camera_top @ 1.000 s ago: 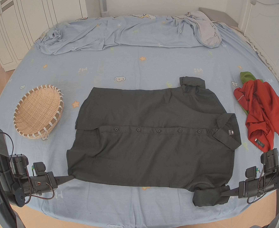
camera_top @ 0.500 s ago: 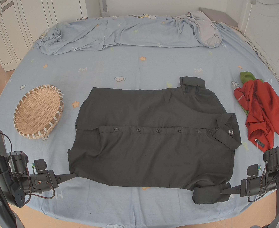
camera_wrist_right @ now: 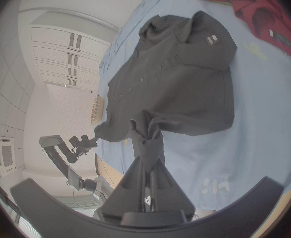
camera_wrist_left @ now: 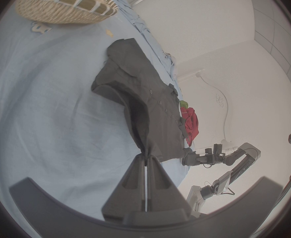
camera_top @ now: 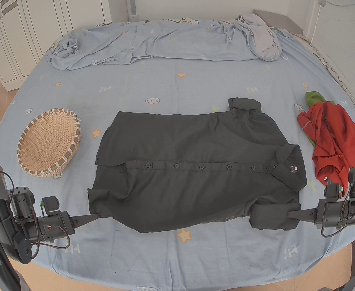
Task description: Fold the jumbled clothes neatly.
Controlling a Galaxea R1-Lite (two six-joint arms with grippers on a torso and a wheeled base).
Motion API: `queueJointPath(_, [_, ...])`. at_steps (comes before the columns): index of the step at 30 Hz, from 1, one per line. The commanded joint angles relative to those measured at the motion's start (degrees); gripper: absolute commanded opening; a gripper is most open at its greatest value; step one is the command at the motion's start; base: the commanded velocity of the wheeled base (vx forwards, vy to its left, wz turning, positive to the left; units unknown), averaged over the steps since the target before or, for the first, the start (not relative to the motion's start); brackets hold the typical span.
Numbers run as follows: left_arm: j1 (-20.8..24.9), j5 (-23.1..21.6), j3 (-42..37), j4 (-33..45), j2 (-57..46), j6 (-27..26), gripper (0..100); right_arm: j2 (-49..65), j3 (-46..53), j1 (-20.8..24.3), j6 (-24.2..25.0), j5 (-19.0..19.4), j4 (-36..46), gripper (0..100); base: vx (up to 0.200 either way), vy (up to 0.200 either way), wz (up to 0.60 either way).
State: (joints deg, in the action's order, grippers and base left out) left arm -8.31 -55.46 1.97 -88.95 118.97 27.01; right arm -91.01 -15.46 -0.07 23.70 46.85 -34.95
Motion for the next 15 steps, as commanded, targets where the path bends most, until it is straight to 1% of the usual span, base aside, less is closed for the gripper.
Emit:
queueJointPath(1, [0.0, 0.0, 2.0, -0.2, -0.8, 2.5, 0, 1.4, -3.7, 0.0, 3.4, 1.5, -0.2, 0, 0.000, 0.000, 0.00])
queueJointPath(4, [0.1, 0.0, 2.2, -0.3, -2.6, 3.5, 0, 1.7, -5.4, -0.1, 5.0, 1.6, -0.2, 0, 0.000, 0.000, 0.00])
queueJointPath(8, [1.6, 0.0, 2.2, -0.5, -5.6, 6.5, 0, 2.2, -6.7, 0.0, 6.8, 1.6, -0.1, 0, 0.000, 0.000, 0.00])
queueJointPath(11, [2.0, 0.1, 2.9, -0.5, -7.5, 8.9, 0, 2.8, -7.0, 0.0, 7.2, 1.6, -0.2, 0, 0.000, 0.000, 0.00])
queueJointPath(15, [2.2, 0.3, 4.7, -0.5, -8.4, 10.8, 0, 2.9, -7.6, -0.1, 7.2, 1.6, -0.3, 0, 0.000, 0.000, 0.00])
